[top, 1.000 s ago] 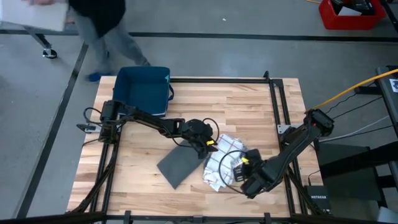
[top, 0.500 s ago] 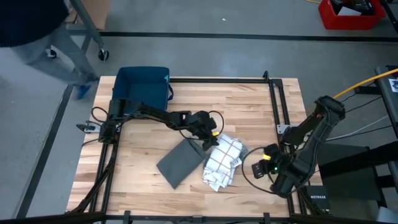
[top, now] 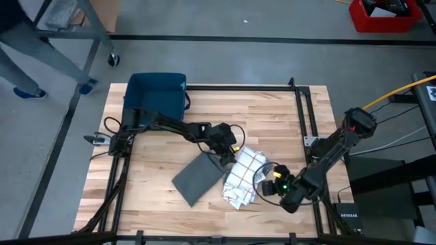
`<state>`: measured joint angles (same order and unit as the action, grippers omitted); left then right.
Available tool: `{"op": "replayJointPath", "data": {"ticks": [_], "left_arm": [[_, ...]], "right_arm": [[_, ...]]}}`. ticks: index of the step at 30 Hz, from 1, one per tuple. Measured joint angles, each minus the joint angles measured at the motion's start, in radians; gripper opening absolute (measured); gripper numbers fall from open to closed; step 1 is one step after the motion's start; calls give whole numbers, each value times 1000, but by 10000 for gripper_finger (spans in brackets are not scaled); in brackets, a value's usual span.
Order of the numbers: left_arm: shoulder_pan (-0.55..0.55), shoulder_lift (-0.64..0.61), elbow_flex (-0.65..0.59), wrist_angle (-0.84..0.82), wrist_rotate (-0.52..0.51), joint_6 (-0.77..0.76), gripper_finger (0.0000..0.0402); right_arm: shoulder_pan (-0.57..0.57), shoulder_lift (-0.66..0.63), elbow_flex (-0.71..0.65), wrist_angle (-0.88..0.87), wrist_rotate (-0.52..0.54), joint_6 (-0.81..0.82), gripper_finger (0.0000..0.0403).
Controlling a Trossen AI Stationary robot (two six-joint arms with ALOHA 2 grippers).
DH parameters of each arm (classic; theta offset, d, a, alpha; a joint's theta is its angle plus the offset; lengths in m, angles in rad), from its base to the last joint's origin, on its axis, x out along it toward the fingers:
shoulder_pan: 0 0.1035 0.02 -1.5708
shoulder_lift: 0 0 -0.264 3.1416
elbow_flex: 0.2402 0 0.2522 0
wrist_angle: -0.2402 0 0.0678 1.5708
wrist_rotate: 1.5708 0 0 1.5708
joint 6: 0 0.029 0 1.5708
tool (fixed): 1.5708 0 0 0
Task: Fold towel
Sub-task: Stack the stacked towels on top of the gray towel
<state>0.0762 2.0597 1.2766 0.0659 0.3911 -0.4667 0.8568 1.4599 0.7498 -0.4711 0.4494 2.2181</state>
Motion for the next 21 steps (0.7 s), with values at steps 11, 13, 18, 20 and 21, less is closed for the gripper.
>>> {"op": "replayJointPath", "data": {"ticks": [11, 13, 18, 20, 21], "left_arm": [[-18, 52, 1, 2, 8, -5, 170], [-18, 52, 1, 2, 14, 0, 170], [-18, 52, 1, 2, 18, 10, 170], [-18, 52, 1, 2, 19, 11, 170], [-18, 52, 1, 1, 19, 11, 170]], "right_arm": [[-94, 86, 0, 19, -148, -39, 115], [-107, 97, 0, 47, -187, -85, 116], [-132, 141, 4, 134, -289, -136, 154], [-144, 155, 5, 132, -313, -139, 173], [-147, 161, 6, 133, -322, -139, 182]]}}
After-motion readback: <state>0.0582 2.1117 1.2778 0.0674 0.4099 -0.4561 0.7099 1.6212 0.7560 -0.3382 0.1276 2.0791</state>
